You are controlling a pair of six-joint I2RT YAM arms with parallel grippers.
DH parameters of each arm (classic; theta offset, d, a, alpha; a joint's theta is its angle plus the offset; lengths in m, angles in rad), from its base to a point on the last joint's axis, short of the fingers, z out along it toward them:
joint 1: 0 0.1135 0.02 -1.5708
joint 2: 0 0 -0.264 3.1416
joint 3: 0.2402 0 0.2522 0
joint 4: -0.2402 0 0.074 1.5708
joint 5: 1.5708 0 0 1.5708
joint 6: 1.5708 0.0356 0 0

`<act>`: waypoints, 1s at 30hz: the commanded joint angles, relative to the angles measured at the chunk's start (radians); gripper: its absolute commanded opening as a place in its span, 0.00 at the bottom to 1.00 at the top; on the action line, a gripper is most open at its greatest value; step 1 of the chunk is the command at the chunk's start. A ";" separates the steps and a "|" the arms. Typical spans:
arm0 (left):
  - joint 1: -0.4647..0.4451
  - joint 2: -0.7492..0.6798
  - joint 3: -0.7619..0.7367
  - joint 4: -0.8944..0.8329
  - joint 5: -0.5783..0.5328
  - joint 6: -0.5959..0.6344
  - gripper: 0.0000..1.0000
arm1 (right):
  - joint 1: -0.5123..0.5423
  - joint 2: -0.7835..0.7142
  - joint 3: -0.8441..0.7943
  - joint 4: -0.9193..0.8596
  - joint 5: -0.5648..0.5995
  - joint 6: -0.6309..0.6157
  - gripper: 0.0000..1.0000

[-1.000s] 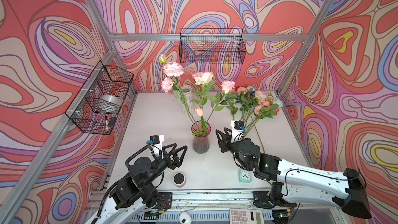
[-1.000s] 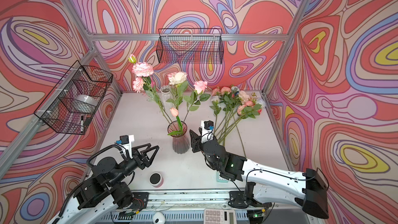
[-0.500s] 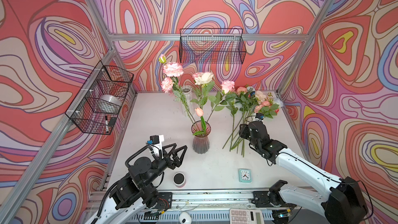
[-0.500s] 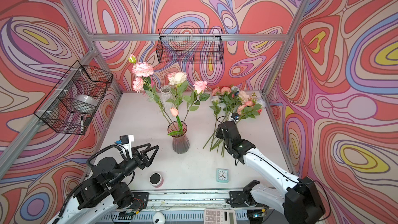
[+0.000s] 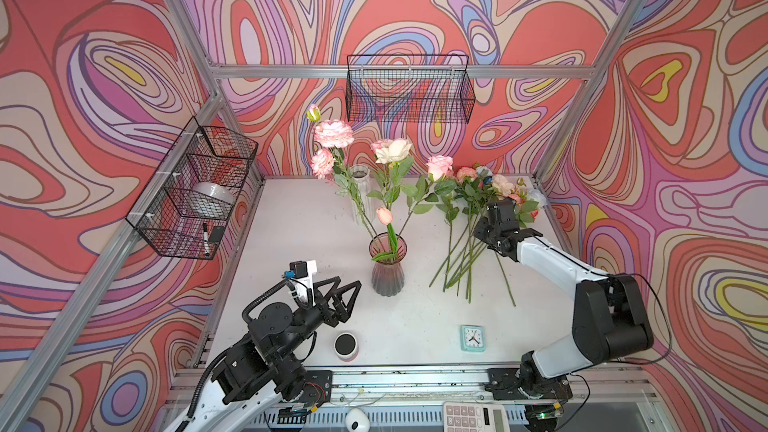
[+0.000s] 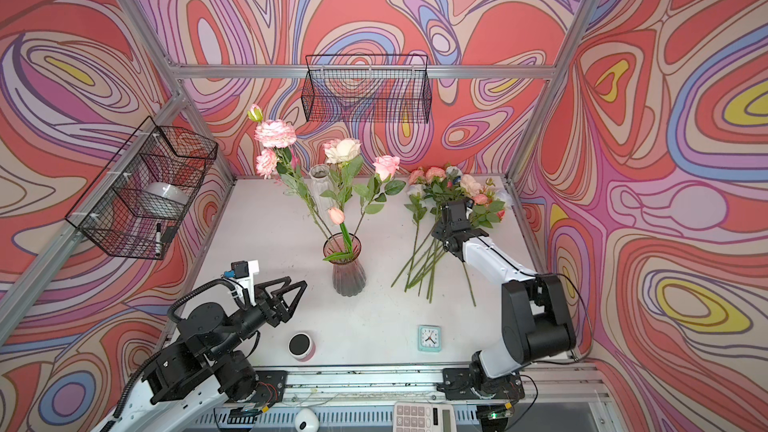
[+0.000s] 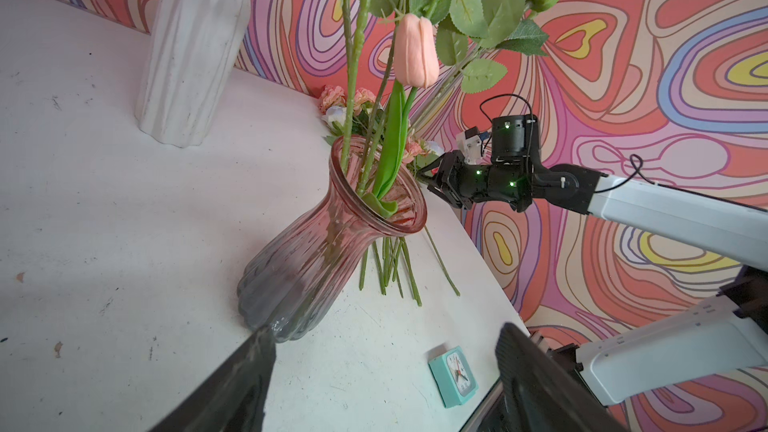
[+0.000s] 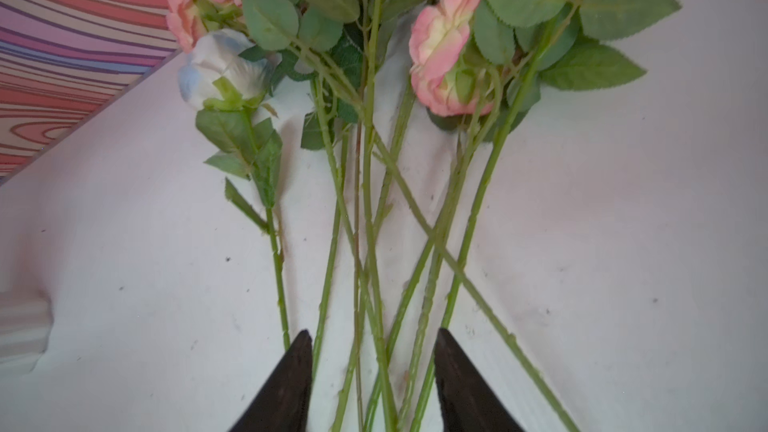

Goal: Arrange the flowers into the vase
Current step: 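Lower the right gripper into the pile and close on a cream rose stem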

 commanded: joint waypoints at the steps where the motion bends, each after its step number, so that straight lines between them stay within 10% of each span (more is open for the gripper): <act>1: -0.007 -0.020 -0.010 -0.015 -0.008 0.004 0.85 | -0.014 0.097 0.112 -0.109 0.089 -0.101 0.48; 30: -0.007 -0.018 -0.014 -0.021 -0.025 0.012 0.85 | -0.016 0.379 0.266 -0.062 0.002 -0.109 0.13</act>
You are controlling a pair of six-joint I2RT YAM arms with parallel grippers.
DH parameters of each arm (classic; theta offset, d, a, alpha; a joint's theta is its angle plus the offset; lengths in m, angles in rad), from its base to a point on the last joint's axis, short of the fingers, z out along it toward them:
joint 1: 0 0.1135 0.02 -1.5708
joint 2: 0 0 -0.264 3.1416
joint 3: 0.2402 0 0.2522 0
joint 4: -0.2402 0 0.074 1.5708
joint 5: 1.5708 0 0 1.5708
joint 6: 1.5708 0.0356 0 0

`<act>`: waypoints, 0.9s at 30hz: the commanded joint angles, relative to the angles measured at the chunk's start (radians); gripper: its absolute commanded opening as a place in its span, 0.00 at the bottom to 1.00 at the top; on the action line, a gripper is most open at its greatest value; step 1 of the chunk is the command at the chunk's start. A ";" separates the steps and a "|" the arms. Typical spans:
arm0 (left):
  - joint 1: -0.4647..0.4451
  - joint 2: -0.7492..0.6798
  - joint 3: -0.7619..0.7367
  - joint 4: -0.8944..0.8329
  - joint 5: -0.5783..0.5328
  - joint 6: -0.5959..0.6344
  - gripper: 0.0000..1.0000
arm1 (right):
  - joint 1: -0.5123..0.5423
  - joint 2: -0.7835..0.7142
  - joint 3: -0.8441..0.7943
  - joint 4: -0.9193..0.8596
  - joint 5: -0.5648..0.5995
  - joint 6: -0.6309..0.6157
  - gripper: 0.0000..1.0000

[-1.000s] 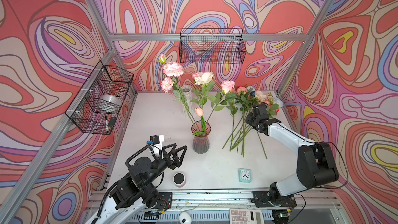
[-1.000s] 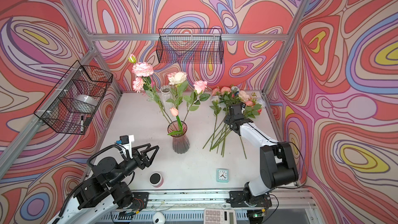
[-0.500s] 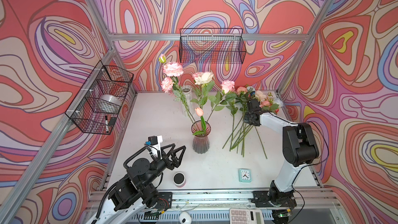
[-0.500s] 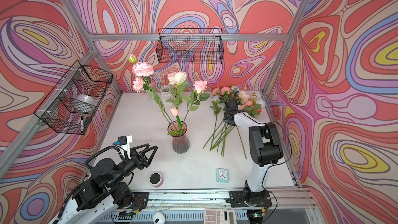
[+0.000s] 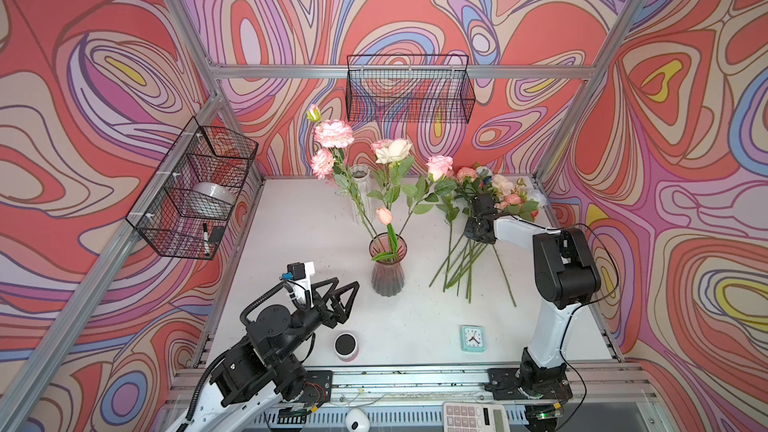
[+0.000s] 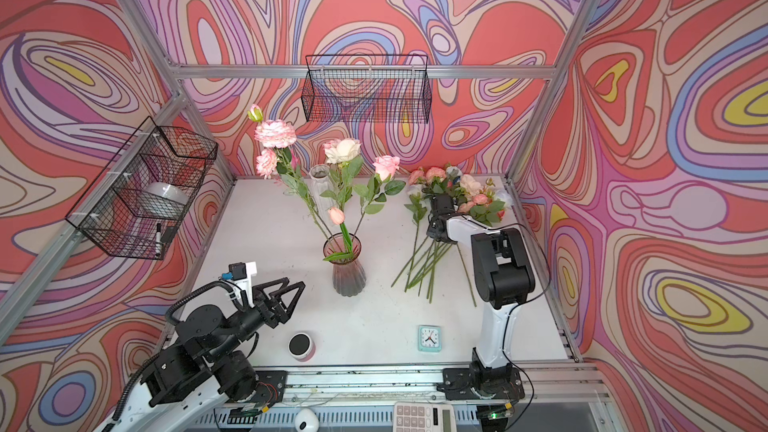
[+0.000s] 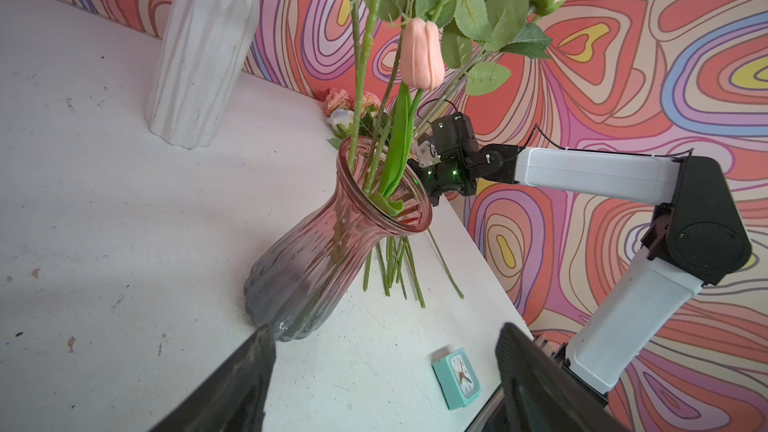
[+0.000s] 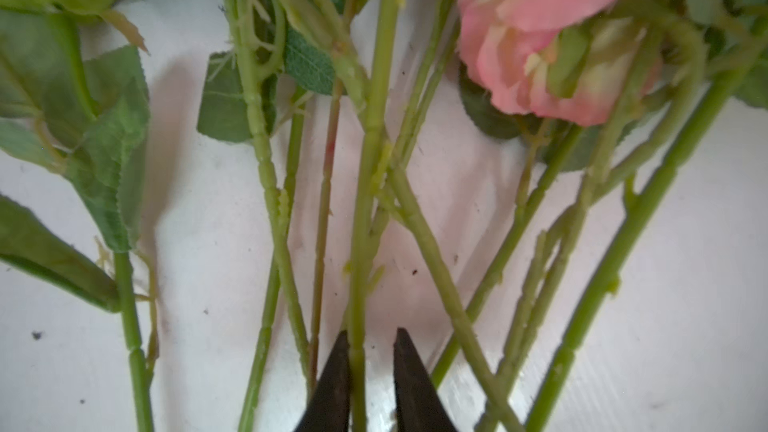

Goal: Arrange the flowers into the vase
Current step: 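Lower the right gripper into the pile and close on a cream rose stem, then lift the cream rose upright out of the pile with the right gripper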

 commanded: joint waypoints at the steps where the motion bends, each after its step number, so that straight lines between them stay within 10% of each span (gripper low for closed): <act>1: -0.008 0.009 -0.007 -0.004 -0.011 0.011 0.85 | -0.002 -0.002 0.031 0.004 0.000 0.000 0.11; 27: -0.007 0.045 0.019 0.023 0.009 0.018 0.85 | 0.040 -0.555 -0.190 0.066 -0.107 -0.008 0.00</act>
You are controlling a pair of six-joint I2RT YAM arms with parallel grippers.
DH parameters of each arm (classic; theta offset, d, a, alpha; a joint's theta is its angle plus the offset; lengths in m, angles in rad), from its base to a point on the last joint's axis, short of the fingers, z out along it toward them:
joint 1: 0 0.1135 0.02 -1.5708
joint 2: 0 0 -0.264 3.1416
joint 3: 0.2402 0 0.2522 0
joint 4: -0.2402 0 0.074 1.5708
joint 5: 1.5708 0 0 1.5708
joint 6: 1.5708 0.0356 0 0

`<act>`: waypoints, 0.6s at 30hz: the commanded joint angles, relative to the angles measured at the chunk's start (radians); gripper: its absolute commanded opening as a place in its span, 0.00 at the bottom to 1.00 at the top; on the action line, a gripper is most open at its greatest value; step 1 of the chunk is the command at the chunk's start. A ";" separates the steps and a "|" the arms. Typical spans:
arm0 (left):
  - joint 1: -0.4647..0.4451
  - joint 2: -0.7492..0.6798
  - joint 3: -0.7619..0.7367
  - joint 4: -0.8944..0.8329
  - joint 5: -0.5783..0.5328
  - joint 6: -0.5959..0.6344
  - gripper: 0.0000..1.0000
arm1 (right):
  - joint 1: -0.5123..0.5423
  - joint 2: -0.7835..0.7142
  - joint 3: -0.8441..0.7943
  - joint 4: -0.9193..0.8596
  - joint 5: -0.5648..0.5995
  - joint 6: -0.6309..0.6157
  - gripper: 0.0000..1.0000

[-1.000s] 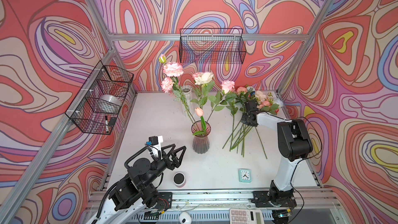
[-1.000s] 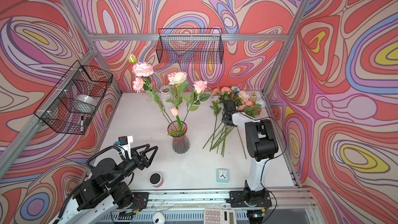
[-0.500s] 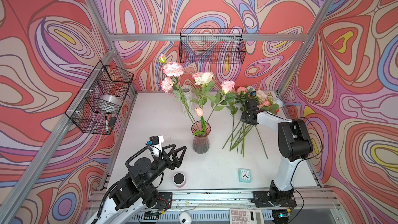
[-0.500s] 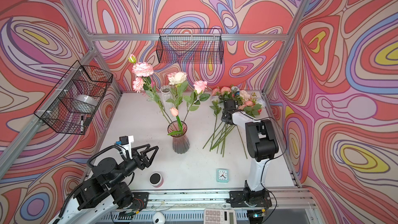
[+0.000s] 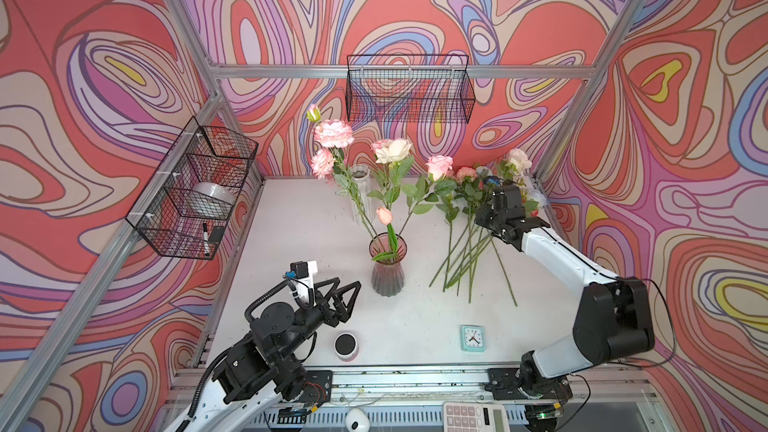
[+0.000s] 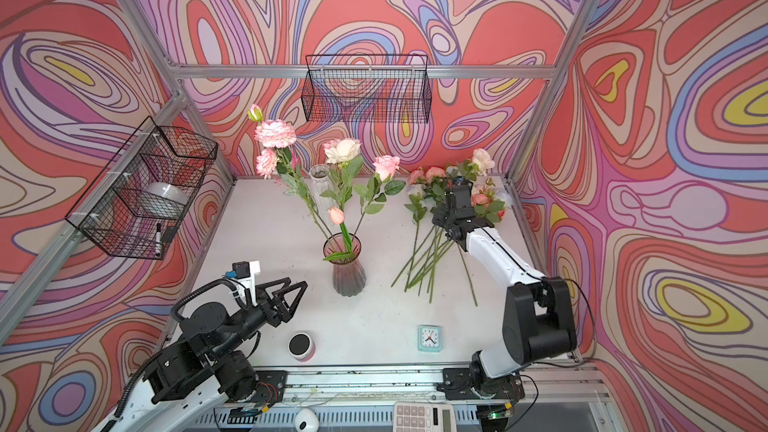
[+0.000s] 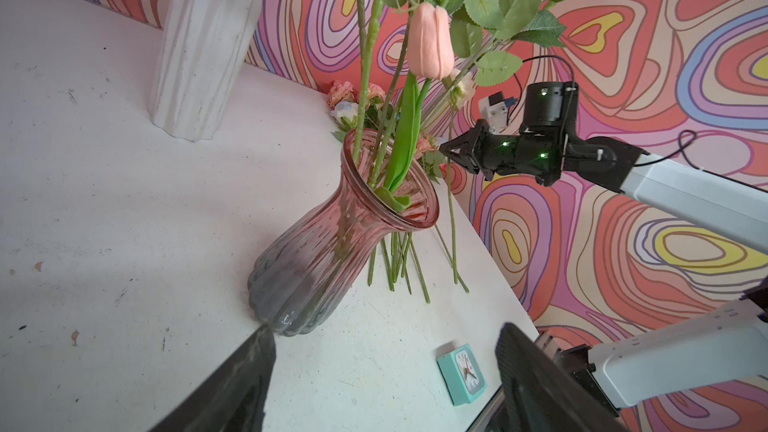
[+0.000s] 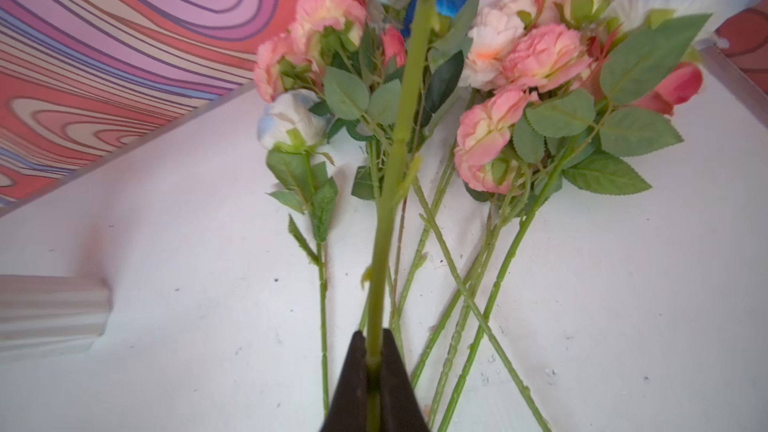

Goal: Arrange the flowers into the vase
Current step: 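Lift the cream rose upright out of the pile with the right gripper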

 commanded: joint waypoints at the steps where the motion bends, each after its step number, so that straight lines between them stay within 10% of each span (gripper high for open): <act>1: -0.007 0.018 0.023 0.019 0.010 0.020 0.85 | 0.032 -0.125 -0.057 0.032 -0.040 -0.008 0.00; 18: -0.007 0.108 0.179 0.035 0.150 0.085 0.85 | 0.198 -0.660 -0.182 0.217 -0.455 -0.094 0.00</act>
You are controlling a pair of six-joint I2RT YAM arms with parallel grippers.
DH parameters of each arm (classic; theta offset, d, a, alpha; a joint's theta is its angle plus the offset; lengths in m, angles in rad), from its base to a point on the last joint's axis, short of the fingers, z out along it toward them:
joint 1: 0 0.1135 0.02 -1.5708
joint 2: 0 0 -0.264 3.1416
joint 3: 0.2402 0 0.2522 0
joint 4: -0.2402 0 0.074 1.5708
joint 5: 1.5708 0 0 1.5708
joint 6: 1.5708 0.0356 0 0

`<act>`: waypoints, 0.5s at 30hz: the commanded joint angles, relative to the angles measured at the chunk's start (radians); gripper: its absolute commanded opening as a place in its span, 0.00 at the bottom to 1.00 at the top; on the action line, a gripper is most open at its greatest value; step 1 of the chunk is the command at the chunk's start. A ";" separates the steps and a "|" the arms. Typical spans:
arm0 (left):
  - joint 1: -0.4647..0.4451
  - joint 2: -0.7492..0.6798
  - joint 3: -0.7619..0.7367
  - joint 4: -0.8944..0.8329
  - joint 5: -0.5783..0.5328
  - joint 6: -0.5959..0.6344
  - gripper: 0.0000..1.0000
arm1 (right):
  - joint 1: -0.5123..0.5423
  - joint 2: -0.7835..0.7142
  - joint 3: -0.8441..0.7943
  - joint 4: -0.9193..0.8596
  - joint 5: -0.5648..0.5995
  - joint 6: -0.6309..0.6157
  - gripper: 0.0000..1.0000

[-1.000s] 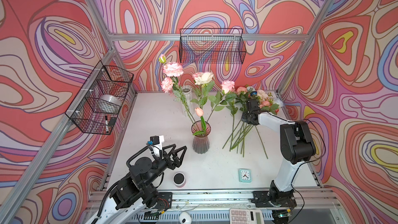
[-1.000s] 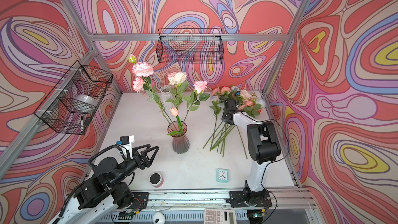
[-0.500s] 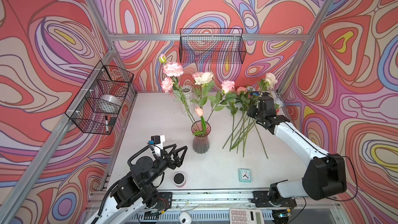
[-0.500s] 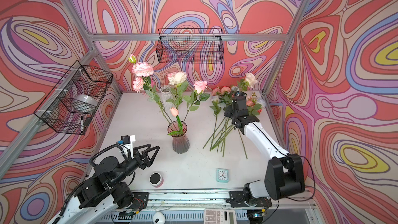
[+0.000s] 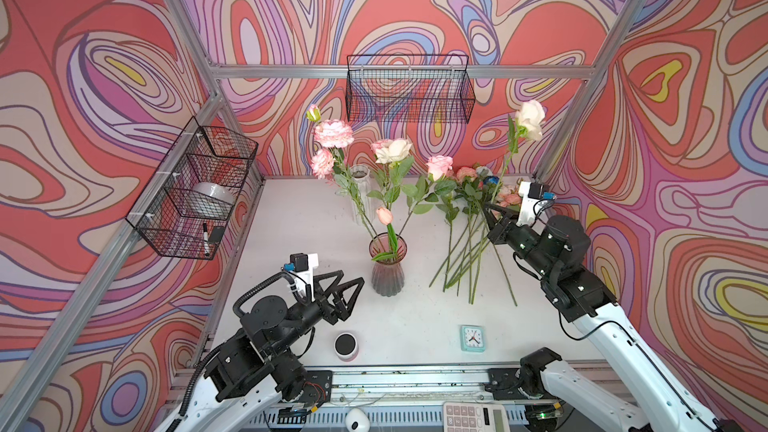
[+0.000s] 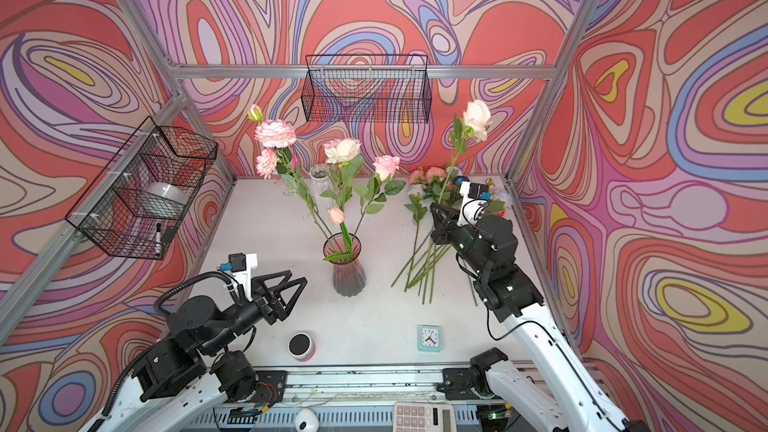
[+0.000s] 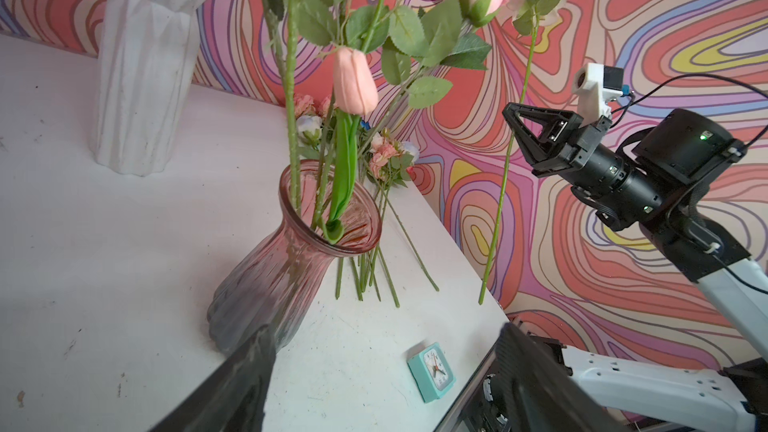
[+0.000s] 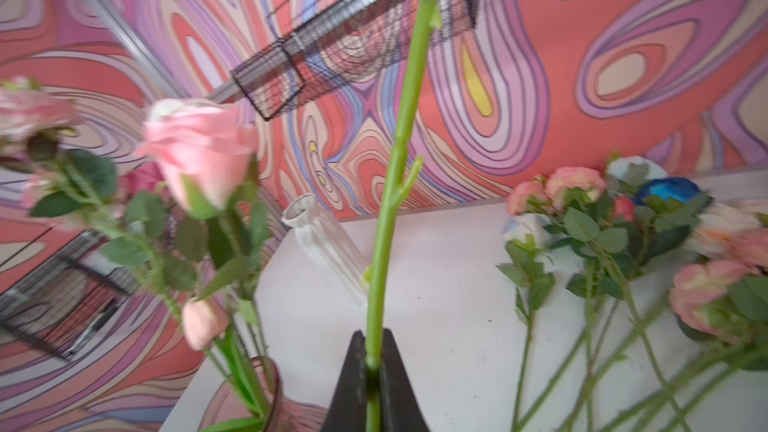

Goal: Arrange the flowers into the vase
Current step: 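Lift the cream rose upright out of the pile with the right gripper, then carry the cream rose toward the vase while the left gripper reaches for its stem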

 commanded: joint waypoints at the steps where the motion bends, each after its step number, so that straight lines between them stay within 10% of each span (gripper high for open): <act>1: -0.007 0.028 0.049 0.055 0.070 0.035 0.85 | 0.039 -0.010 0.015 0.044 -0.195 -0.035 0.00; 15: -0.007 0.123 0.139 0.208 0.241 0.072 0.79 | 0.605 0.182 0.125 0.103 -0.128 -0.159 0.00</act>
